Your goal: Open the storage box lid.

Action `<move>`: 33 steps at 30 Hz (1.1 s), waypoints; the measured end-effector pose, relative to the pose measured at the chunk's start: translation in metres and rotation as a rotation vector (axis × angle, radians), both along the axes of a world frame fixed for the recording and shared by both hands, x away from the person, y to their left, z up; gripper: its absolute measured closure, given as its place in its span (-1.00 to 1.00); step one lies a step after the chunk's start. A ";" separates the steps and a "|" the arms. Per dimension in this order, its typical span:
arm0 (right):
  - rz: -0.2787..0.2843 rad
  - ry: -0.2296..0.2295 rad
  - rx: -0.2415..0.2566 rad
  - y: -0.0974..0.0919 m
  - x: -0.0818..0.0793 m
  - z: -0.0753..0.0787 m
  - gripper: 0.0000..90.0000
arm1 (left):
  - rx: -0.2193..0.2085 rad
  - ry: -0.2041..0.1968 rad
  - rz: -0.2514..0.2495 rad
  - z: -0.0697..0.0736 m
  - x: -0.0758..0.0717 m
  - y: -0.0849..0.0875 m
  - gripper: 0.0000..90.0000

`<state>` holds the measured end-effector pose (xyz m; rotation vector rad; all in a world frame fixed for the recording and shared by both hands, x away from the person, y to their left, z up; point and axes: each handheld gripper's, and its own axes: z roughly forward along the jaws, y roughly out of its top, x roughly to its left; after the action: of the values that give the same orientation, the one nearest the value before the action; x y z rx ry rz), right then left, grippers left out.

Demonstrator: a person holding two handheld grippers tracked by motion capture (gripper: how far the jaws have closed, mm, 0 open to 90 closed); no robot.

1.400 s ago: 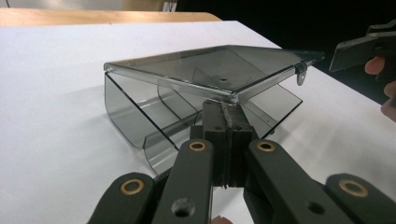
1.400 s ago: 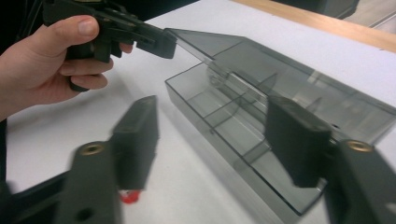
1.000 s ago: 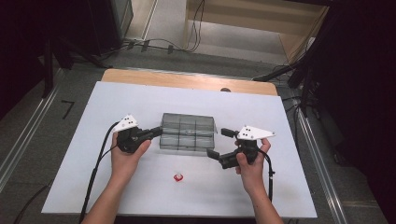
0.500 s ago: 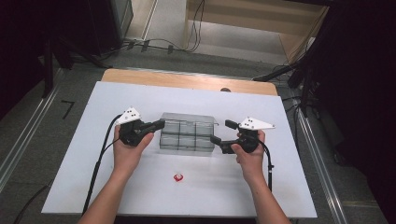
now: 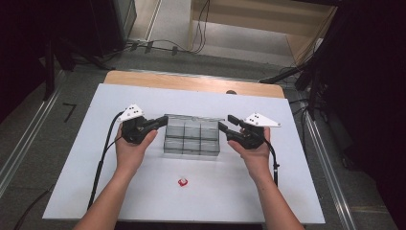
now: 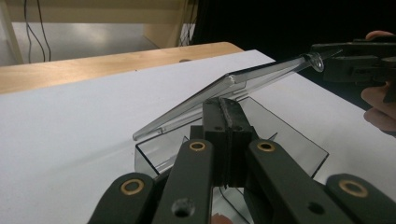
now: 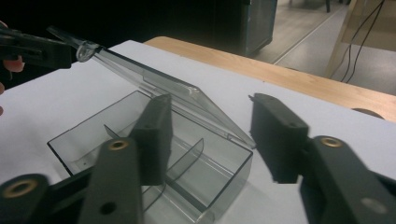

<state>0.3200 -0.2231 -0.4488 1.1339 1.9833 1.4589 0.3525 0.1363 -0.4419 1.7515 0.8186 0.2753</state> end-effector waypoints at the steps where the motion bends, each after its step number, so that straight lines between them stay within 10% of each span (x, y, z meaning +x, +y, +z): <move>1: 0.006 0.002 -0.001 0.000 0.001 0.001 0.20 | -0.001 0.000 0.002 0.001 0.000 0.000 0.98; 11: 0.011 0.005 0.021 0.000 0.008 0.006 0.54 | 0.031 -0.046 -0.022 0.010 0.000 0.004 0.94; 25: 0.011 0.021 0.042 -0.002 0.024 0.009 0.59 | 0.053 -0.028 0.015 -0.015 0.026 0.004 -0.07; 33: 0.010 0.026 0.050 -0.003 0.032 0.009 0.59 | 0.014 -0.004 0.006 -0.024 0.050 0.001 0.01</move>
<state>0.3519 -0.2264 -0.4395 1.1707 1.9830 1.5136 0.4025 0.1372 -0.4655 1.7610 0.8206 0.2894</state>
